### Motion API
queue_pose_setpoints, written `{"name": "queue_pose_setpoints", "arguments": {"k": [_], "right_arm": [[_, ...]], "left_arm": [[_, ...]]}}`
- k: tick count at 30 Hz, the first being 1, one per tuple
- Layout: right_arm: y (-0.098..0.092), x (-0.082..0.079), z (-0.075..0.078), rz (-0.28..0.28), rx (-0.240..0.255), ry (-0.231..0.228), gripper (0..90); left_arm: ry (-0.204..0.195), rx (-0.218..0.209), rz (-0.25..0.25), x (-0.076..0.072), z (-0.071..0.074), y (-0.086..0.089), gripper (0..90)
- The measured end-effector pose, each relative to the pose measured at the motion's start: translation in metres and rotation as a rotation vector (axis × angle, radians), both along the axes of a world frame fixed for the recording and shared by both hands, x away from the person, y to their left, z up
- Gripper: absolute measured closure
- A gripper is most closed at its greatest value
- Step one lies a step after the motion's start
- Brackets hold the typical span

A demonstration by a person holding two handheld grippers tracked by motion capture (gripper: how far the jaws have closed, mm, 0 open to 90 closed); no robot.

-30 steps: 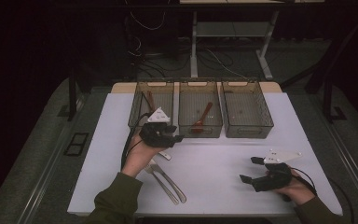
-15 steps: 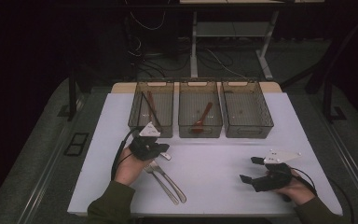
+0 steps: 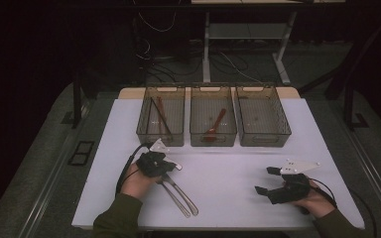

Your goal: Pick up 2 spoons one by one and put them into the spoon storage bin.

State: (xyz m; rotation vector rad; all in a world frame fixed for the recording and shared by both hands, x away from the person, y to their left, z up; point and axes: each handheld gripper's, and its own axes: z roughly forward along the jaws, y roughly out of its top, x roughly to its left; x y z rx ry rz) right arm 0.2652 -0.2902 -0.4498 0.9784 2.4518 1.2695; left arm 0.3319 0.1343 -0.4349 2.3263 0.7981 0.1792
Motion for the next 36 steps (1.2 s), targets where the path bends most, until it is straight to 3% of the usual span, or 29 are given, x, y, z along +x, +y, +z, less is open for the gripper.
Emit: {"name": "queue_pose_setpoints", "arguments": {"k": [10,24,29,36], "right_arm": [[0.001,0.000,0.000,0.001,-0.004,0.005,14.3],[0.001,0.000,-0.001,0.003,-0.007,0.007,14.3],[0.001,0.000,-0.001,0.003,-0.008,0.008,14.3],[0.001,0.000,-0.001,0.004,-0.007,0.006,14.3]], "left_arm": [[0.002,-0.004,-0.012,0.007,-0.004,-0.009,88.7],[-0.011,-0.004,0.026,0.026,-0.006,-0.025,88.7],[-0.016,0.002,0.017,0.032,-0.005,-0.030,88.7],[-0.020,-0.056,0.027,0.026,0.009,-0.020,85.5]]}}
